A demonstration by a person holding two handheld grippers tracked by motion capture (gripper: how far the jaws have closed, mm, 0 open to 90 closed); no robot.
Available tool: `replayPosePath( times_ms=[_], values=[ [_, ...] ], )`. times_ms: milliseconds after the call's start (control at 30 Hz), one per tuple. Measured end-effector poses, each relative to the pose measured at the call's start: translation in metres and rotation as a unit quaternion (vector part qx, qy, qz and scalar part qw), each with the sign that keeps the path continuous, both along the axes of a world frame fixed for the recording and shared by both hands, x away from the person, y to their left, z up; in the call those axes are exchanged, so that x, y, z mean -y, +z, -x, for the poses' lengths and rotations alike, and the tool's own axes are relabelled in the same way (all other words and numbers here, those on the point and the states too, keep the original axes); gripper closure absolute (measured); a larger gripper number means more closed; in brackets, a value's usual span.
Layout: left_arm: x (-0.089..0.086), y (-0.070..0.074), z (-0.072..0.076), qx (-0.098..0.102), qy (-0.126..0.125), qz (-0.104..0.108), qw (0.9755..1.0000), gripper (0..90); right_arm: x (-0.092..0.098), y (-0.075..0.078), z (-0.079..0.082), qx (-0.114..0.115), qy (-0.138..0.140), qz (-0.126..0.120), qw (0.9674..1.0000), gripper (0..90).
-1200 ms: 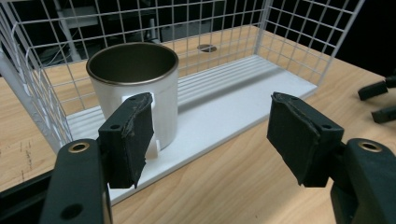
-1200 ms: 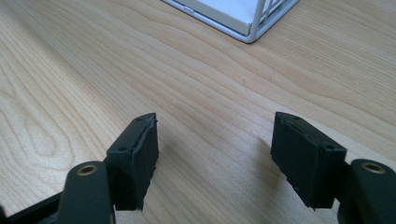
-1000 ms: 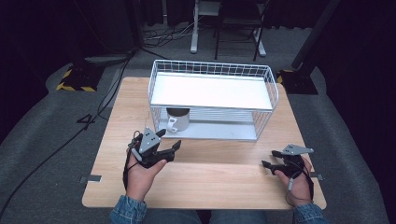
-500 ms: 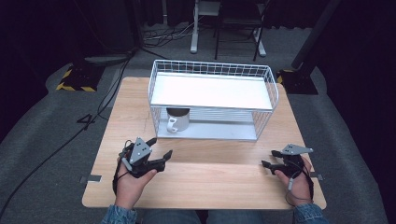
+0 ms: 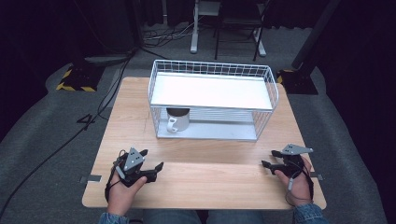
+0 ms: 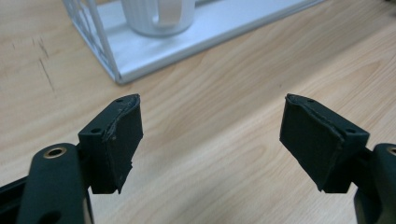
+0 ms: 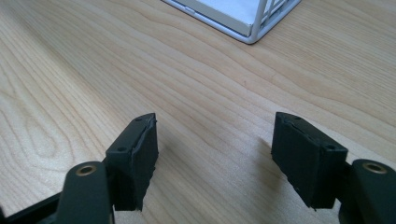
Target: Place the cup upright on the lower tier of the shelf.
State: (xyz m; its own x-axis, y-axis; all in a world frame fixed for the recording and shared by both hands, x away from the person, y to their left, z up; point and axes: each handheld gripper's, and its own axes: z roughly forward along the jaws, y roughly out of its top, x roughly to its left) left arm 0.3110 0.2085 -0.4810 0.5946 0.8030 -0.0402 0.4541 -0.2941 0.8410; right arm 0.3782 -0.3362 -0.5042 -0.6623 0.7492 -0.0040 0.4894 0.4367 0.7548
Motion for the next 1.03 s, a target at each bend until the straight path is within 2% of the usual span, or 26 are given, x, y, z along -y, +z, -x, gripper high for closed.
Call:
replayPosePath(
  times_ms=[200, 300, 367, 433, 533, 667, 1033],
  values=[
    [-0.006, -0.016, 0.0, -0.027, 0.023, -0.008, 0.9993, 21.6, 0.0, 0.0, 0.0, 0.0, 0.0, -0.001, 1.0, 31.9],
    [-0.007, -0.021, 0.0, -0.04, 0.028, -0.02, 0.9986, 21.6, 0.0, 0.0, 0.0, 0.0, 0.0, 0.0, 1.0, 32.0],
    [-0.007, -0.021, 0.0, -0.05, 0.023, -0.034, 0.9979, 21.1, 0.0, 0.0, 0.0, 0.0, 0.0, 0.0, 1.0, 31.9],
    [-0.006, -0.022, 0.0, -0.051, 0.027, -0.053, 0.997, 21.0, 0.0, 0.0, 0.0, 0.0, 0.0, 0.0, 1.0, 31.9],
    [-0.003, -0.024, -0.002, -0.074, 0.018, -0.085, 0.9935, 19.9, 0.0, 0.0, 0.0, 0.0, 0.0, 0.0, 1.0, 31.9],
    [-0.004, -0.024, -0.004, -0.089, 0.021, -0.074, 0.993, 17.1, 0.0, 0.0, 0.0, 0.001, 0.0, 0.0, 1.0, 31.9],
    [-0.003, -0.025, -0.005, -0.09, 0.025, -0.074, 0.9929, 14.9, 0.0, 0.0, 0.0, 0.001, 0.002, -0.001, 1.0, 31.9]
  ],
)
